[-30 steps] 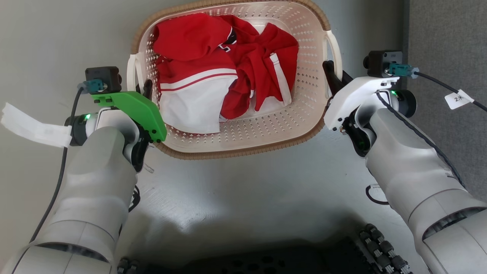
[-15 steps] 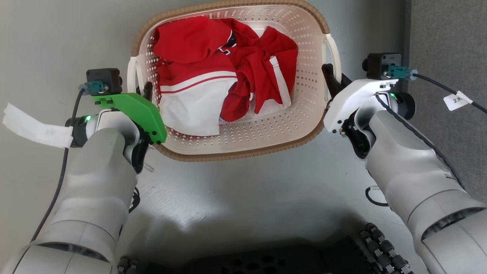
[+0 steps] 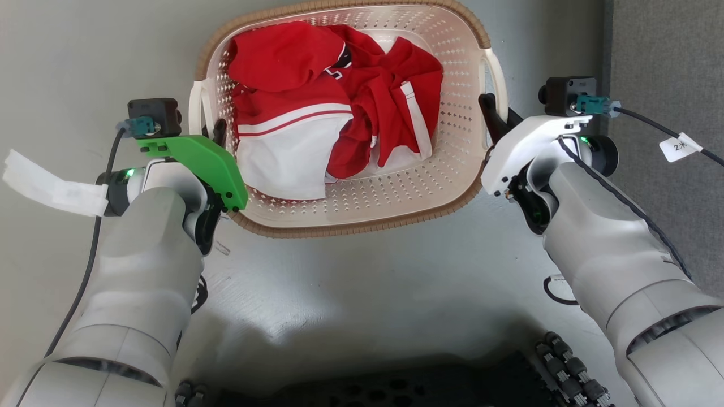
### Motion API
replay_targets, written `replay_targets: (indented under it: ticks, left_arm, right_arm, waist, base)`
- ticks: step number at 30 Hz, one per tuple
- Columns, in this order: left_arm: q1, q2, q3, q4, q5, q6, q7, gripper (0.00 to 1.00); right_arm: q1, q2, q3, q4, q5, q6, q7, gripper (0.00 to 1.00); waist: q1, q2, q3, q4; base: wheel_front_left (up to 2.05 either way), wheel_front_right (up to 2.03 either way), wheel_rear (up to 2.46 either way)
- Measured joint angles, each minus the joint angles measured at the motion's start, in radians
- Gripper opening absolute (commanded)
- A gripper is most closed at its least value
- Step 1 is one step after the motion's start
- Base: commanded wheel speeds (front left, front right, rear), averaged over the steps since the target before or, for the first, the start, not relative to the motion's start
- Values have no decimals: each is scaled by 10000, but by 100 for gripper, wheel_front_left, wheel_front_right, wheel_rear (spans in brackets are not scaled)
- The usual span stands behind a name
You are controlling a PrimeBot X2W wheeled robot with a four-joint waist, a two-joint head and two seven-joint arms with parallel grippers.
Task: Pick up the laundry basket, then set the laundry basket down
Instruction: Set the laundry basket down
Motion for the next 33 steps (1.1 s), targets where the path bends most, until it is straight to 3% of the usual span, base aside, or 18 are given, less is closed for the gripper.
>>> replay_targets:
  ticks: [6, 7, 8, 9, 10, 11, 12, 22, 33]
  left_arm:
    - [-9, -6, -19, 21, -2, -35, 102, 0]
    - [-14, -6, -21, 23, -2, -35, 132, 17]
    - [-21, 2, -25, 25, -2, -59, 130, 40]
    - [-40, 17, -25, 29, -4, -81, 144, 75]
    - [-58, 27, -25, 35, -10, -84, 194, 100]
    - [-78, 61, -25, 58, -33, -82, 244, 100]
    - [-92, 127, -23, 86, -48, -82, 280, 100]
    - [-99, 203, -29, 161, -169, -136, 414, 100]
    - [-101, 305, -165, 171, -343, -178, 612, 100]
  right_arm:
    - [0, 2, 58, 59, 0, 13, 0, 0]
    - [0, 2, 69, 67, 0, 15, 0, 0]
    - [0, 0, 81, 77, 0, 15, 0, 0]
    - [0, -13, 96, 102, 2, 15, 0, 19]
    - [0, -35, 102, 125, 6, 27, 0, 46]
    - [1, -88, 113, 142, 23, 27, 6, 92]
    - [3, -176, 150, 157, 25, 27, 13, 100]
    - [64, -313, 297, 81, 328, 31, 127, 100]
    - [585, -481, 915, -848, 1043, 27, 518, 100]
  waist:
    - [0, 0, -12, 15]
    - [0, 0, -10, 18]
    - [0, 0, -7, 21]
    - [0, 0, -4, 24]
    - [0, 0, -1, 27]
    - [0, 0, 1, 30]
    - [0, 0, 1, 33]
    - [0, 0, -53, 60]
    - [0, 0, -313, 119]
  base:
    - [0, 0, 0]
    - [0, 0, 0]
    - [0, 0, 0]
    - [0, 0, 0]
    - [0, 0, 0]
    - [0, 0, 0]
    - [0, 0, 0]
    - [0, 0, 0]
    - [0, 0, 0]
